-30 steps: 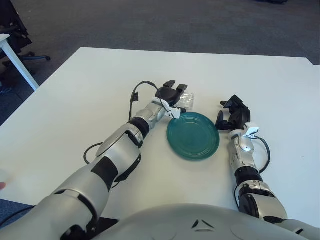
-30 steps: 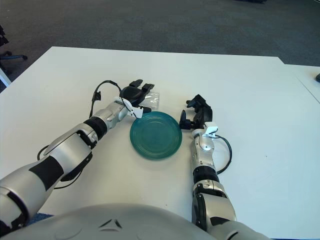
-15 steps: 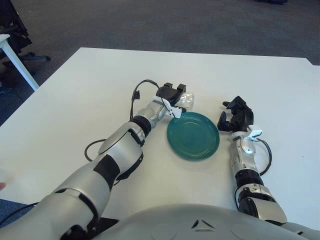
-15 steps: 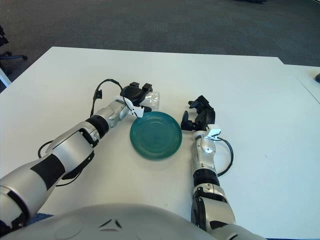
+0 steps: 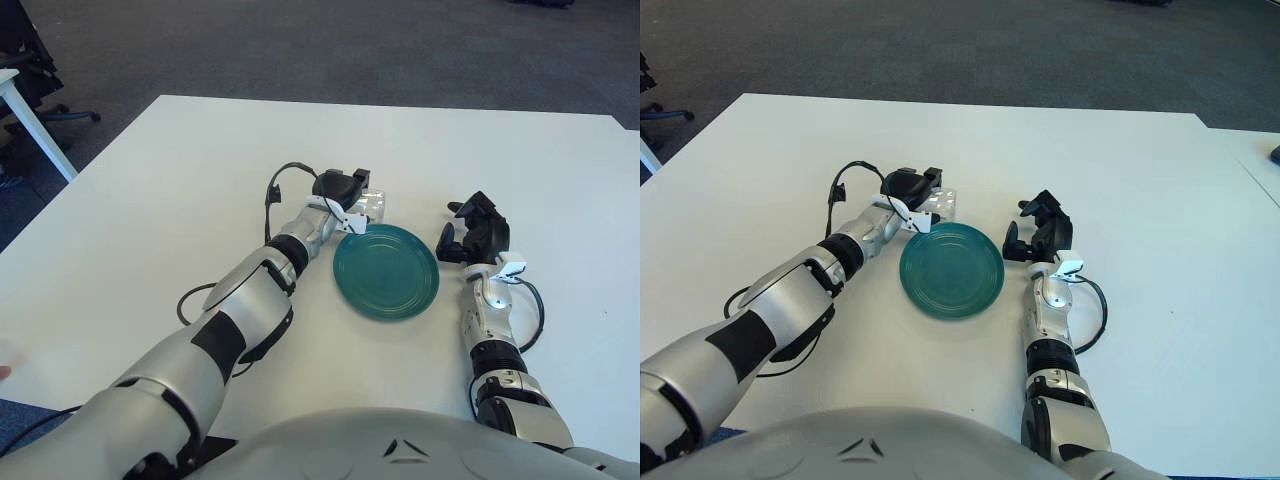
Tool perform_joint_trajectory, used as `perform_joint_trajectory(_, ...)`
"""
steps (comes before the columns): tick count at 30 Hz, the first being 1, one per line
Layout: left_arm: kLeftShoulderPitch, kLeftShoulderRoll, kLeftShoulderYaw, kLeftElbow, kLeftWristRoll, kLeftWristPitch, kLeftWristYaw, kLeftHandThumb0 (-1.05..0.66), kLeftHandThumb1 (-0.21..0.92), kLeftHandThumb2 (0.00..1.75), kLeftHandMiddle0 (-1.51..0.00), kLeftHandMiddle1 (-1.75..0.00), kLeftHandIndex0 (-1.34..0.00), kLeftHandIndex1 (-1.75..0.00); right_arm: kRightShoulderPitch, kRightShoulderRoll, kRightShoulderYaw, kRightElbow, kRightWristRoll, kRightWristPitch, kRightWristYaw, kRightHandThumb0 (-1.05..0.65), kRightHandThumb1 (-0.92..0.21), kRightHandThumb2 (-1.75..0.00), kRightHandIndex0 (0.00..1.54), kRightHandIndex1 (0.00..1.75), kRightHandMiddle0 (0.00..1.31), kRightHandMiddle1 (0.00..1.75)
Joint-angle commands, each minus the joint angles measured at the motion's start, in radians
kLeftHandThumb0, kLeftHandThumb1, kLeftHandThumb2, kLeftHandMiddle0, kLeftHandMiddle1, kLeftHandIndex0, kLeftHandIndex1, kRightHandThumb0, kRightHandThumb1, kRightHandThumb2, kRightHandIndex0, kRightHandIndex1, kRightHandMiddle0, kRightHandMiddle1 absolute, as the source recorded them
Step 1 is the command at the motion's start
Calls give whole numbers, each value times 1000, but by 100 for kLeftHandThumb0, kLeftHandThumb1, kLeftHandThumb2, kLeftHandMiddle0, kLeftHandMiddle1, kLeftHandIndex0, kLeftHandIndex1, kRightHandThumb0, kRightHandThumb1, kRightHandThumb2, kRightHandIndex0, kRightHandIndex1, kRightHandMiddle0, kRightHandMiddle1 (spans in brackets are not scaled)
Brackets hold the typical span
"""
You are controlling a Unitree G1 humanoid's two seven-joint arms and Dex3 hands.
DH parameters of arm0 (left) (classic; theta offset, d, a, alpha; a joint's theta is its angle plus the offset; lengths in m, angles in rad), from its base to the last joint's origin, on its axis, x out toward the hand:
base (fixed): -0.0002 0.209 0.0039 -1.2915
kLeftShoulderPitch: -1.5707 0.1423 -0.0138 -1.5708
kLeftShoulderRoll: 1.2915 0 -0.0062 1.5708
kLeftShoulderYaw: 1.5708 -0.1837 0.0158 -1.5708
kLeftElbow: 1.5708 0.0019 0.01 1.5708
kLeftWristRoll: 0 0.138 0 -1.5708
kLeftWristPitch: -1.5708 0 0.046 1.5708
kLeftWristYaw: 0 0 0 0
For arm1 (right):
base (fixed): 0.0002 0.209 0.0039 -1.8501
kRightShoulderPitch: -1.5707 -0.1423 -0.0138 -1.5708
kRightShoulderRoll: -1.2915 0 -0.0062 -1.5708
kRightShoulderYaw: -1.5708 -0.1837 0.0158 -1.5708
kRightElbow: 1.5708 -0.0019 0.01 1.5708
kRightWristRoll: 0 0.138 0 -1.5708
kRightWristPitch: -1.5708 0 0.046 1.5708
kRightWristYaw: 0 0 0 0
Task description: Put the bottle into the plate.
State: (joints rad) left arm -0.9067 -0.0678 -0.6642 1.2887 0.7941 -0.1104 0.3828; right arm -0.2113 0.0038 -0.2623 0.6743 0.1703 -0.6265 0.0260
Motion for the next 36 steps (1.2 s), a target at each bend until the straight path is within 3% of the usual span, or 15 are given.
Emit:
perform_joint_trajectory(1,55,9,0,20,-7,-8,1,-52,19,147,-111,-175,-71,-175,99,38,-9,49,17,-4,-3,-1,13,-173,97,149,80,175)
perform_joint_trajectory(13,57,16,-7,10,-3,-24,25,-50,23,142,-116,-175,-68,-175,106,42,-9,36,16,12,-10,-1,13,-173,97,149,80,175)
perform_joint_trajectory(36,58,77,-13,-79,14,-100,193,-48,29,134,-117,-175,-62,-175,109,42,-14,49,13,55,-44,0,14,-173,97,149,80,175)
